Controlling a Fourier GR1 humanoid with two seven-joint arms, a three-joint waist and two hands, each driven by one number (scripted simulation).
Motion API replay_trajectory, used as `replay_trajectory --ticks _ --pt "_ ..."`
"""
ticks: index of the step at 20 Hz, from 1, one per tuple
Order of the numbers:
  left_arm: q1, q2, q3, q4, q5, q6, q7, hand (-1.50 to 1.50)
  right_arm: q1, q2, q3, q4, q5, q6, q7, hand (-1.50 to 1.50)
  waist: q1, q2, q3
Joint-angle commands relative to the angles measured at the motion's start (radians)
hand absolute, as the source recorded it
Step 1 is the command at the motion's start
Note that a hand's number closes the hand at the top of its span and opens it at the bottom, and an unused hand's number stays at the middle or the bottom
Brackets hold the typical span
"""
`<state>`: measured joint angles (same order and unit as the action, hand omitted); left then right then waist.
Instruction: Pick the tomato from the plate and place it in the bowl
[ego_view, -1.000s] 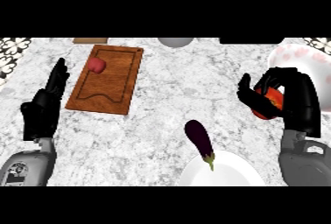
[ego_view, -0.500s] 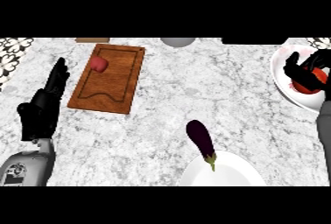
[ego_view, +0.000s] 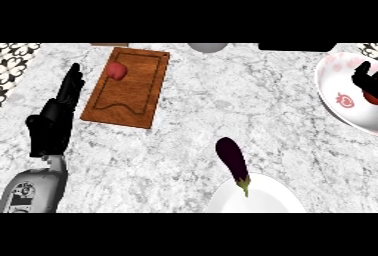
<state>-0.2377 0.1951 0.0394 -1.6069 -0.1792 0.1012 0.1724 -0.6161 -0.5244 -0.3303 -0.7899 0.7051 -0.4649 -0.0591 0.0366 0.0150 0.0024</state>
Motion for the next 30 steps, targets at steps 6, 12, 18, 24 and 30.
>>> replay_trajectory --ticks 6,12,18,24,30 --pt "-0.042 0.017 0.016 -0.028 0.025 -0.027 0.033 0.00 -0.108 -0.070 -0.140 0.397 -0.107 0.033 -0.177 -1.50 0.028 0.012 0.004" --pt "-0.029 -0.005 -0.008 -0.023 -0.020 0.007 0.031 0.00 -0.149 -0.100 -0.208 0.468 -0.202 0.187 -0.364 -1.50 0.021 0.011 0.005" --pt "-0.030 0.013 0.020 0.008 0.012 -0.021 0.014 0.00 -0.199 -0.118 -0.296 0.520 -0.280 0.179 -0.439 -1.50 0.025 0.013 0.004" --pt "0.003 -0.015 0.004 0.021 -0.006 -0.001 -0.028 0.00 -0.117 -0.197 -0.384 0.561 -0.381 0.348 -0.559 -1.50 -0.007 0.002 0.002" --pt "0.027 0.039 0.059 -0.013 0.042 -0.052 -0.010 0.00 -0.071 -0.280 -0.424 0.592 -0.437 0.488 -0.574 -1.50 -0.007 -0.004 0.001"
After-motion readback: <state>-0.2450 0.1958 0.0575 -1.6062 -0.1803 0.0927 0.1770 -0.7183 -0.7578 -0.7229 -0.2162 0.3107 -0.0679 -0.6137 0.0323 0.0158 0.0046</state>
